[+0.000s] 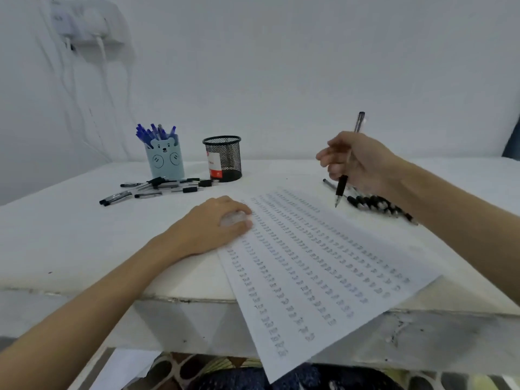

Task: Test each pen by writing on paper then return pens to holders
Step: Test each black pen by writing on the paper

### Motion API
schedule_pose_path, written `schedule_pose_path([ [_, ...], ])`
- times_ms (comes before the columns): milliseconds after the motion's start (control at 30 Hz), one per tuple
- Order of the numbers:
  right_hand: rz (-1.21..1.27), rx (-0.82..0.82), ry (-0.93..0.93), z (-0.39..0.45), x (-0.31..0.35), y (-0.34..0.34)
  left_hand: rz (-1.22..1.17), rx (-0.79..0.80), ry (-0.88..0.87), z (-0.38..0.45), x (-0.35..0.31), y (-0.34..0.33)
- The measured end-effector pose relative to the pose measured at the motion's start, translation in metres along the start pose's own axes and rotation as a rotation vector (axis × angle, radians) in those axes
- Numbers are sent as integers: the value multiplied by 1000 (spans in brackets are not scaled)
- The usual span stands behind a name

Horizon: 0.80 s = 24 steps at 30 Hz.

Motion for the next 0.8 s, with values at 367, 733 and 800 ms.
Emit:
schedule_pose_path([
  [367, -400, -63, -7, 20, -37, 9, 36, -7, -42, 33, -13, 11],
  [733, -527, -67, 88, 31, -57, -2, -43, 8, -209, 89, -36, -12],
  [800, -562, -107, 99, 31, -57, 2, -54, 3, -219, 90, -34, -14],
])
Point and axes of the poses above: each hand's wrist, its own z-axis towards the middle knuckle, its own y-axis out of the back of the hand, x = y × z, the point moved 5 cm from there along z, towards the middle knuckle, and after that the axes turned 15 degrees about x, right-handed, at the moved point
